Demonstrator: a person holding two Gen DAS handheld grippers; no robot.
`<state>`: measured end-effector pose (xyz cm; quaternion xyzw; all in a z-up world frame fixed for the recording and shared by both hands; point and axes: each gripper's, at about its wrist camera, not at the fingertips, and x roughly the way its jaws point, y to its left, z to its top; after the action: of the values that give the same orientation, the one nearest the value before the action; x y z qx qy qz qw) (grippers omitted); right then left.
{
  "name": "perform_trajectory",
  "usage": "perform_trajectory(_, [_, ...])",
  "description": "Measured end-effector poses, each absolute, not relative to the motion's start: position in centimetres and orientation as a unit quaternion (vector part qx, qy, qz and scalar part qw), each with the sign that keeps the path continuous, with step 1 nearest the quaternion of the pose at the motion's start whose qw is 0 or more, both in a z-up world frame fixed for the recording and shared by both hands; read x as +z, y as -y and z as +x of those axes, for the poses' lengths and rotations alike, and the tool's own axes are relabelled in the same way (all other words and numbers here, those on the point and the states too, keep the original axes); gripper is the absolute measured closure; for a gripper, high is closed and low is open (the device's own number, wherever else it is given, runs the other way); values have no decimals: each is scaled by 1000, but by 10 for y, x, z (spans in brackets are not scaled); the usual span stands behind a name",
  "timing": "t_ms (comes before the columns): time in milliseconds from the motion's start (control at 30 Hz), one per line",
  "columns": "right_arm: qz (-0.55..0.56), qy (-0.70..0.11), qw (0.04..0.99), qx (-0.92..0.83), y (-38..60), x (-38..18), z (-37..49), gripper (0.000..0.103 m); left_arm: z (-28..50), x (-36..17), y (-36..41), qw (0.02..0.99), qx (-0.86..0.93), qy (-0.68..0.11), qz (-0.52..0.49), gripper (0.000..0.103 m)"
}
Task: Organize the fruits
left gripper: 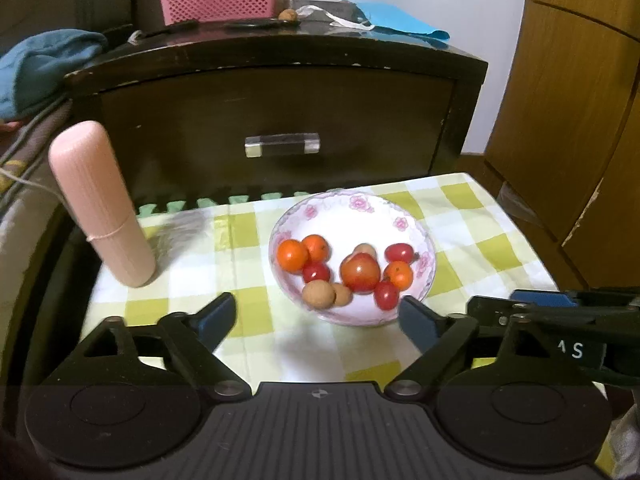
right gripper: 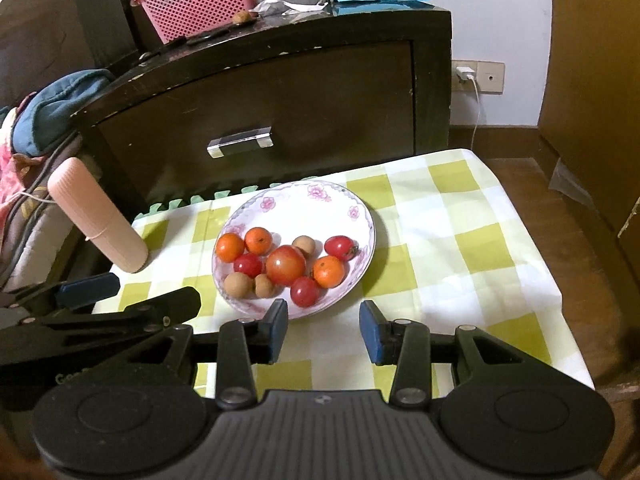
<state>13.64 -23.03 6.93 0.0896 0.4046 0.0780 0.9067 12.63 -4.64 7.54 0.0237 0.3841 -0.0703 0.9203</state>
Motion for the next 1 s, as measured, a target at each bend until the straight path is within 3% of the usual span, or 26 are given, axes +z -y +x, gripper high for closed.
perform_trajectory(33, [89,-404,907,77,230,69,133,65,124,76,46,920,-61,-386,26,1])
perform_trajectory(233, [90,-405,906,78,229,68,117,65,102,82,48,931,-42,-359,43,0])
perform_trajectory(1000, [86,-433,895,71,225,48,77,65,67,60,40,913,-46,-405,25,0])
